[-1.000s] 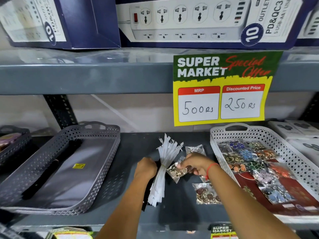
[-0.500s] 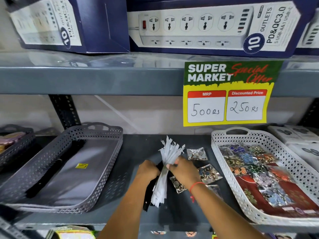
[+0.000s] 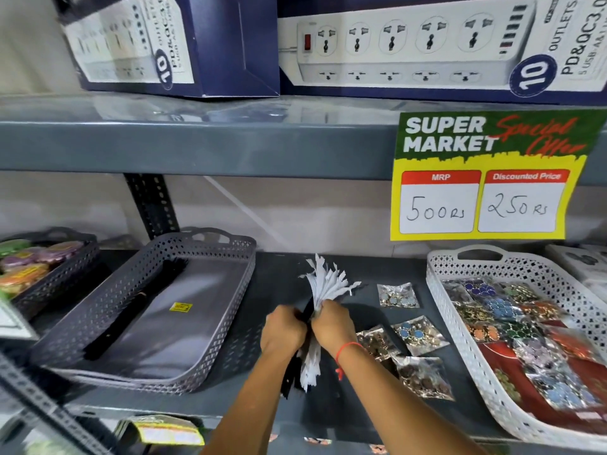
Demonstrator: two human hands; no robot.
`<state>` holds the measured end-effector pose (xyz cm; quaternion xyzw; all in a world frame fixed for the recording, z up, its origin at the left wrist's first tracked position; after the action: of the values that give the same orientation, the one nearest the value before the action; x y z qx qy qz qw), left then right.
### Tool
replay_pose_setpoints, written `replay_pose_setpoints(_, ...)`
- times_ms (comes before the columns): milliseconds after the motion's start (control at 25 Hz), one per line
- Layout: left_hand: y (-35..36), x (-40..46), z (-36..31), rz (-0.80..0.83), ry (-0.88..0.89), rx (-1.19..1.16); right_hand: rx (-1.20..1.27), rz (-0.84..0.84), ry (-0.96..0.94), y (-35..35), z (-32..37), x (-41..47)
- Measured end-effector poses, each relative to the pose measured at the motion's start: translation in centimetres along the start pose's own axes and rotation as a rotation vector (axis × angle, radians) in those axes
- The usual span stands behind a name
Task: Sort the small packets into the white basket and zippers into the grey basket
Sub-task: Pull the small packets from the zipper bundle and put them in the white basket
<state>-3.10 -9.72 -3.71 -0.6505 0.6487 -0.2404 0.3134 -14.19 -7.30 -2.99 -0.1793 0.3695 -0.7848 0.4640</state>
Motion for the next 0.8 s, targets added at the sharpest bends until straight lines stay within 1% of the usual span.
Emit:
replay_pose_setpoints(120, -4.0, 0.2, 0.9, -0.167, 0.064, 0.133, 0.112, 0.02, -0.075, 2.0, 3.4, -0.8)
replay_pose_setpoints(200, -6.1, 0.3, 1.9, -0.23, 0.092, 0.274, 0.138, 0.063, -0.1, 4.0, 5.2, -1.5)
replay_pose_setpoints(240, -6.5, 0.3, 2.3, -0.222, 0.093, 0.345, 0.126, 0.092, -0.096, 5.0, 5.6, -1.7)
replay_pose_setpoints(360, -6.3, 0.1, 3.2, -0.131, 0.09, 0.536, 0.05, 0.175, -0.073, 7.4, 5.5, -2.3)
replay_pose_setpoints(440, -6.0, 0.0, 3.1, -0.103, 0.096, 0.575, 0.037, 0.193, -0.101, 7.3, 5.5, -2.2)
replay_pose_setpoints(560, -5.5, -0.3, 1.4, -0.148, 0.165, 0.56, 0.11, 0.226, -0.131, 5.2, 4.6, -1.7)
replay_pose_setpoints(600, -4.8, -0.4, 0.5, -0.157, 0.198, 0.538, 0.092, 0.181, -0.152, 3.7, 3.7, -1.4)
replay_pose_setpoints(640, -3.8, -0.6, -0.5, -0.135, 0.227, 0.509, 0.011, 0.089, -0.178, 1.8, 2.3, -1.1)
replay_pose_setpoints(720, -0.7, -1.6, -2.3, -0.01, 0.245, 0.391, -0.302, -0.147, -0.203, -2.6, -1.5, -0.9)
replay_pose_setpoints(760, 1.1, -2.1, -2.9, 0.069, 0.217, 0.292, -0.477, -0.223, -0.173, -4.4, -3.5, -0.9)
replay_pose_setpoints(800, 2.8, -2.5, -3.2, 0.145, 0.174, 0.197, -0.589, -0.239, -0.11, -5.8, -5.4, -0.9)
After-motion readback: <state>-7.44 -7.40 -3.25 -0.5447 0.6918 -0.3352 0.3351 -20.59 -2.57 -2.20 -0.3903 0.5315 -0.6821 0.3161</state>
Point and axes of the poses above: each hand's wrist, its own x-axis towards the middle knuckle, its own y-axis out of the palm, z = x × y, the point moved 6 cm from there along x, towards the middle knuckle, and after that the axes turned 9 degrees about -z, right-handed, at the moved point
